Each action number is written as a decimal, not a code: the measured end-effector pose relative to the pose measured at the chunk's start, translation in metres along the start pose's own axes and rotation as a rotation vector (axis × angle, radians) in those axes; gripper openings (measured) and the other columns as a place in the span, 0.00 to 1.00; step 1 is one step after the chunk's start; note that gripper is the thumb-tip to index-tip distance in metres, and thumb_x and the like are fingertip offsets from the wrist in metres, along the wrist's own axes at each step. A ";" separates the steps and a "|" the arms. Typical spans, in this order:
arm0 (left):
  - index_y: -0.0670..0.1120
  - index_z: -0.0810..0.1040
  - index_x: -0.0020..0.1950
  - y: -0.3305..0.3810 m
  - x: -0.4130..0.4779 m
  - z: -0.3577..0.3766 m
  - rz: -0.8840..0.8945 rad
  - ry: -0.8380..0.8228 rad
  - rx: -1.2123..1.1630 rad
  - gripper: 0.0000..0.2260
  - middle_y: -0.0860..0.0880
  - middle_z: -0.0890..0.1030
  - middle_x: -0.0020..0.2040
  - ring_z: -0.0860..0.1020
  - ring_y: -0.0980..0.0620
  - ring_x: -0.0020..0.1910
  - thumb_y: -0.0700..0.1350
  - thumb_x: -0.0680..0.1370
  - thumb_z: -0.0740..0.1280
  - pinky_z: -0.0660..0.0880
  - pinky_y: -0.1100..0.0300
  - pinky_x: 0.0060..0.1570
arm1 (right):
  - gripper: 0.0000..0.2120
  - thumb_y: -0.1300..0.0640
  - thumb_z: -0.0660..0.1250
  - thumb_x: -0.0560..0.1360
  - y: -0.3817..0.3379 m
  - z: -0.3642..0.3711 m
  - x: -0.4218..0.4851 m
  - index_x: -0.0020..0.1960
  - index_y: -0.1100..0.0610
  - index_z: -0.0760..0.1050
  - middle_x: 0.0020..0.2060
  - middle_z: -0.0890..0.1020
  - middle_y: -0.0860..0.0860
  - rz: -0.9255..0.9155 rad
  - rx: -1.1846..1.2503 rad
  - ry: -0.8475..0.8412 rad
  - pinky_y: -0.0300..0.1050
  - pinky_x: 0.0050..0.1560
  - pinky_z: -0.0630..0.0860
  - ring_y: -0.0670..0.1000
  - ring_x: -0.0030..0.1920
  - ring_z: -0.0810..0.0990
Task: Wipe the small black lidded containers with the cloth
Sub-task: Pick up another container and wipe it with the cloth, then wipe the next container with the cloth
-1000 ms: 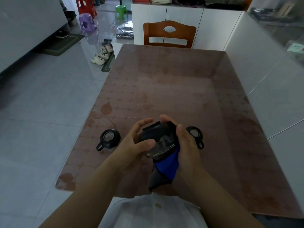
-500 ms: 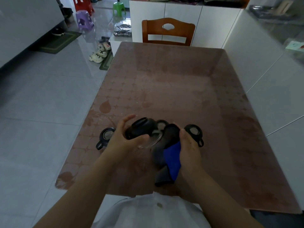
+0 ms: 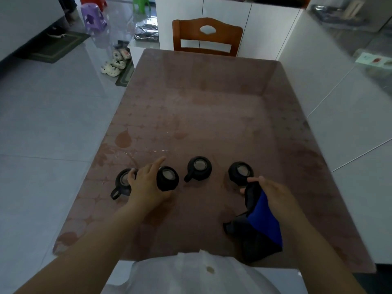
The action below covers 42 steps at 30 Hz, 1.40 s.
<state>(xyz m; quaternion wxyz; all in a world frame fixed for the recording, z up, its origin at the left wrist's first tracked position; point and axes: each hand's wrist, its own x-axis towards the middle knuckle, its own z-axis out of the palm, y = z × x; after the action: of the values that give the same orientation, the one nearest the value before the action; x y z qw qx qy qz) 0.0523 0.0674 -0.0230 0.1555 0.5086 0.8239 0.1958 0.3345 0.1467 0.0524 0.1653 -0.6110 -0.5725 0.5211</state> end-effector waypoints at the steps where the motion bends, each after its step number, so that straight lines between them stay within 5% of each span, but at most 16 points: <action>1: 0.57 0.59 0.73 -0.002 0.002 0.002 -0.003 0.014 0.014 0.40 0.49 0.74 0.65 0.69 0.45 0.66 0.56 0.66 0.74 0.48 0.42 0.70 | 0.17 0.46 0.52 0.81 -0.001 0.001 -0.001 0.56 0.48 0.79 0.68 0.73 0.51 0.003 0.001 0.005 0.53 0.68 0.64 0.55 0.70 0.67; 12: 0.56 0.47 0.76 0.003 0.022 0.011 -0.025 -0.092 0.160 0.43 0.48 0.68 0.71 0.66 0.46 0.70 0.58 0.70 0.70 0.43 0.39 0.72 | 0.17 0.49 0.52 0.81 0.003 0.018 0.005 0.54 0.48 0.79 0.57 0.73 0.44 -0.013 0.162 -0.009 0.45 0.66 0.62 0.45 0.62 0.68; 18: 0.54 0.45 0.76 0.043 0.046 0.005 0.100 -0.189 0.212 0.46 0.48 0.58 0.75 0.55 0.45 0.74 0.63 0.68 0.70 0.44 0.44 0.73 | 0.17 0.48 0.50 0.81 0.010 0.030 0.007 0.58 0.45 0.77 0.55 0.75 0.42 0.000 0.181 -0.043 0.45 0.63 0.67 0.45 0.61 0.70; 22: 0.54 0.47 0.76 0.078 0.066 0.019 0.218 -0.331 0.238 0.44 0.49 0.59 0.75 0.58 0.45 0.74 0.60 0.69 0.71 0.45 0.45 0.73 | 0.18 0.49 0.50 0.81 0.013 0.031 0.001 0.62 0.50 0.76 0.44 0.81 0.61 0.029 0.187 -0.058 0.35 0.44 0.76 0.52 0.47 0.81; 25: 0.53 0.50 0.76 0.084 0.073 0.033 0.261 -0.440 0.327 0.42 0.48 0.61 0.74 0.62 0.45 0.73 0.57 0.70 0.72 0.46 0.44 0.73 | 0.17 0.51 0.50 0.81 0.016 0.028 -0.002 0.59 0.50 0.76 0.45 0.78 0.43 0.034 0.198 -0.073 0.30 0.46 0.73 0.35 0.43 0.77; 28: 0.53 0.54 0.75 0.083 0.077 0.040 0.281 -0.447 0.353 0.39 0.48 0.63 0.73 0.64 0.44 0.71 0.56 0.70 0.72 0.50 0.46 0.72 | 0.16 0.50 0.50 0.81 0.019 0.026 -0.001 0.56 0.46 0.76 0.49 0.73 0.38 0.067 0.247 -0.058 0.40 0.56 0.69 0.36 0.48 0.73; 30: 0.53 0.56 0.74 0.084 0.076 0.039 0.275 -0.453 0.326 0.38 0.48 0.64 0.72 0.65 0.44 0.70 0.55 0.70 0.72 0.52 0.47 0.72 | 0.17 0.49 0.50 0.81 0.022 0.026 0.000 0.56 0.47 0.77 0.45 0.76 0.43 0.097 0.273 -0.041 0.37 0.52 0.72 0.39 0.44 0.77; 32: 0.52 0.58 0.73 0.082 0.073 0.035 0.221 -0.464 0.177 0.37 0.49 0.66 0.71 0.66 0.45 0.69 0.55 0.69 0.73 0.56 0.48 0.71 | 0.17 0.50 0.51 0.81 0.018 0.028 -0.001 0.54 0.51 0.77 0.41 0.80 0.58 0.124 0.317 -0.006 0.38 0.41 0.77 0.46 0.40 0.82; 34: 0.52 0.62 0.71 0.082 0.066 0.024 0.093 -0.487 -0.157 0.37 0.51 0.68 0.68 0.69 0.46 0.67 0.55 0.67 0.76 0.66 0.48 0.67 | 0.16 0.48 0.52 0.80 0.015 0.029 0.000 0.51 0.52 0.77 0.45 0.78 0.66 0.134 0.358 0.029 0.49 0.44 0.77 0.56 0.46 0.80; 38: 0.56 0.66 0.66 0.084 0.051 -0.005 -0.021 -0.522 -0.670 0.30 0.57 0.69 0.59 0.71 0.52 0.60 0.49 0.68 0.76 0.74 0.57 0.56 | 0.12 0.46 0.53 0.79 0.011 0.031 0.006 0.45 0.44 0.75 0.41 0.77 0.47 0.103 0.417 0.109 0.49 0.54 0.71 0.47 0.41 0.75; 42: 0.59 0.68 0.62 0.078 0.039 -0.024 -0.042 -0.513 -0.864 0.31 0.56 0.72 0.63 0.74 0.52 0.62 0.54 0.62 0.77 0.73 0.62 0.53 | 0.18 0.41 0.52 0.78 0.010 0.030 0.010 0.48 0.44 0.80 0.53 0.79 0.49 0.078 0.388 0.089 0.56 0.62 0.71 0.50 0.54 0.76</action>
<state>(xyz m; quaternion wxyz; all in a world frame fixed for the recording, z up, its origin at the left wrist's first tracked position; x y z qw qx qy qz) 0.0848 0.1306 0.0337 0.5536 0.4126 0.6128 0.3845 0.3128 0.1405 0.0275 0.2845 -0.6119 -0.4294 0.6002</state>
